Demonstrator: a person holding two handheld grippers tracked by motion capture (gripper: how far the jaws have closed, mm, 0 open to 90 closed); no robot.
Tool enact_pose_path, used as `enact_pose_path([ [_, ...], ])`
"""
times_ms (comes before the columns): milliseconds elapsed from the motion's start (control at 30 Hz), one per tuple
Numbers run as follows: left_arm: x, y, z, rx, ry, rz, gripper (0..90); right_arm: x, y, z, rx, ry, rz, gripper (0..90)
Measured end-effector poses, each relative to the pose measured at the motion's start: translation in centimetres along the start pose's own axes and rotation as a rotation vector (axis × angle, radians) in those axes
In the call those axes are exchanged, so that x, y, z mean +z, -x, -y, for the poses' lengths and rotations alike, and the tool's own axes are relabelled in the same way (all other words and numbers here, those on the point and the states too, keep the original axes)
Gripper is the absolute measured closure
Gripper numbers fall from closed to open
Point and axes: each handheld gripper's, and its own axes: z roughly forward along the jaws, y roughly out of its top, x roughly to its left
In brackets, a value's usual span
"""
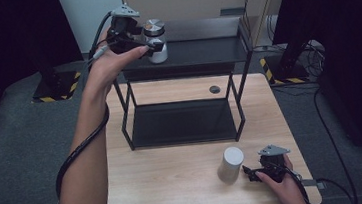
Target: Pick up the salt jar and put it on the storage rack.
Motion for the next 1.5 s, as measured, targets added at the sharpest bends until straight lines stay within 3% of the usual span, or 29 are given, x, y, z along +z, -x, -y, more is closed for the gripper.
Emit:
enact_pose_path([
  [233,-1.7,0.8,1.0,0.007,0.004,-0.006,5.1,0.0,0.0,0.0,0.0,0.0,0.0,1.5],
  [433,-2.7,1.4,2.2,-0.003,0.024,0.021,4.9,0.0,0.0,0.0,0.0,0.0,0.0,1.5],
  [667,-3.3,3.5,3.9,0.029,0.009,0.018,4.3,0.0,0.0,0.0,0.0,-0.001,0.0,1.4],
  [933,-3.5,6.2,9.1,0.0,0.016,0.033,4.1,0.0,0.0,0.0,0.0,-0.001,0.0,1.4],
  [967,-3.3,6.8,10.7,-0.014,0.003,0.042,4.2,0.0,0.0,0.0,0.0,-0.001,0.0,1.5],
  [1000,-3.3,6.8,10.7,-0.014,0.003,0.042,4.2,0.0,0.0,0.0,0.0,-0.001,0.0,1.5],
  [1100,-2.9,8.1,14.0,-0.03,-0.027,0.062,4.2,0.0,0.0,0.0,0.0,-0.001,0.0,1.5],
  [1133,-2.9,8.1,14.0,-0.03,-0.027,0.062,4.2,0.0,0.0,0.0,0.0,-0.001,0.0,1.4],
  [1267,-2.5,9.8,17.8,-0.036,-0.067,0.089,4.3,0.0,0.0,0.0,0.0,-0.001,0.0,1.4],
  [1333,-2.5,10.9,19.4,-0.029,-0.085,0.076,4.9,0.0,0.0,0.0,0.0,-0.001,0.0,1.5],
  [1433,-2.4,11.4,20.5,-0.036,-0.103,0.083,4.9,0.0,0.0,0.0,0.0,-0.001,0.0,1.4],
  [1500,-2.2,12.2,22.3,-0.04,-0.143,0.088,4.8,0.0,0.0,0.0,0.0,-0.001,0.0,1.5],
])
